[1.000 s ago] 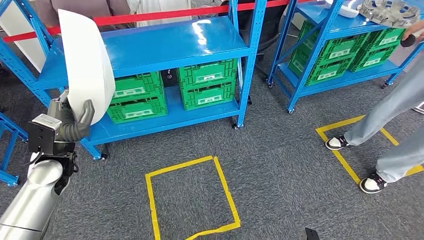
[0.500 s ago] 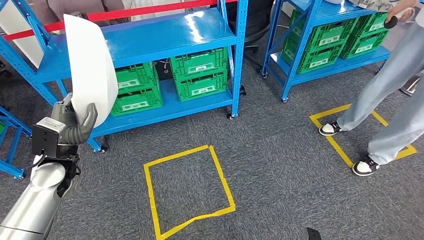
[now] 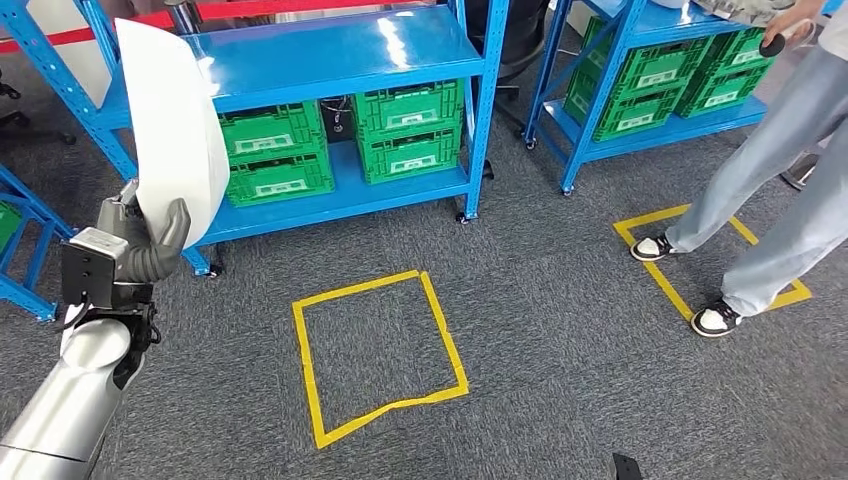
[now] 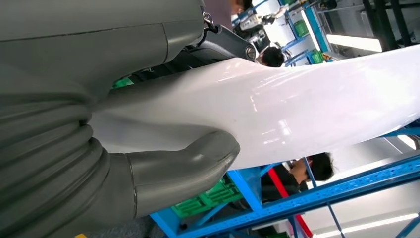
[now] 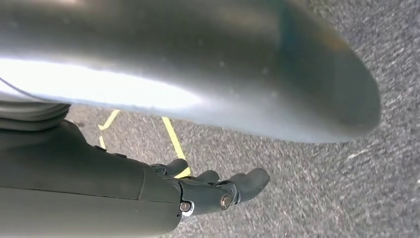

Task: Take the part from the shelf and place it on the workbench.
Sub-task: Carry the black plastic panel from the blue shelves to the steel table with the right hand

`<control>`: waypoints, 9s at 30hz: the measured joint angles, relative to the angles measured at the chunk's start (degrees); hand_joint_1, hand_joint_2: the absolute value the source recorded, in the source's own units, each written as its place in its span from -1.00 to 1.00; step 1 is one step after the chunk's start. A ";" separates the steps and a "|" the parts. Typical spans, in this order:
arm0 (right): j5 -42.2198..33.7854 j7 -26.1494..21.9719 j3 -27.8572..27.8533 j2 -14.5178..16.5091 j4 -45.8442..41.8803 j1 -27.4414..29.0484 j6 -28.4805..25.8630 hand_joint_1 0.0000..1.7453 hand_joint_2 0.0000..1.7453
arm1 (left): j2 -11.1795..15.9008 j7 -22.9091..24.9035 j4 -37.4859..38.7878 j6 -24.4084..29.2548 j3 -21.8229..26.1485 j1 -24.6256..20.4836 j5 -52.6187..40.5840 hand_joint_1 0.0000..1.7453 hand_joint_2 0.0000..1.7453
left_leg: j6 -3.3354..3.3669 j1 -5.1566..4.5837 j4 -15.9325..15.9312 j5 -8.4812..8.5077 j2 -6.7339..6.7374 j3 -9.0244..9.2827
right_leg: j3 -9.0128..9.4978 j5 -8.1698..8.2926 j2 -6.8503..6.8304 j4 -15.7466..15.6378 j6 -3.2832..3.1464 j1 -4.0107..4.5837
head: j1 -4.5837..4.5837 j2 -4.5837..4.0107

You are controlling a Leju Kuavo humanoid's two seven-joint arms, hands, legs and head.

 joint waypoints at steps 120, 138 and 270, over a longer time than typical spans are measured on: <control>2.92 -1.20 0.03 1.13 0.08 -0.07 -0.43 -1.00 -1.00 | -2.67 -0.09 9.54 -0.29 -2.78 -0.58 -0.78 1.00 1.00 | -0.78 0.24 0.77 1.52 0.16 -2.09 | 9.30 -0.30 -3.54 -7.30 -0.49 0.00 | -0.28 0.00; 3.97 -1.33 0.09 1.28 0.07 -0.08 -0.51 -1.00 -1.00 | -0.55 -0.01 7.54 1.04 -2.64 2.67 -1.12 1.00 1.00 | -4.13 0.47 16.09 -5.20 -1.14 -10.36 | 10.48 3.22 -1.79 -11.65 -3.76 0.04 | -0.90 0.00; 5.38 -3.25 0.15 1.23 0.16 0.25 1.11 -1.00 -1.00 | 4.95 -0.02 9.60 4.10 -0.66 -1.12 1.94 1.00 1.00 | -1.88 -0.25 1.89 1.44 1.89 -2.40 | 10.67 3.01 -8.10 -10.98 -2.40 1.25 | -0.46 0.00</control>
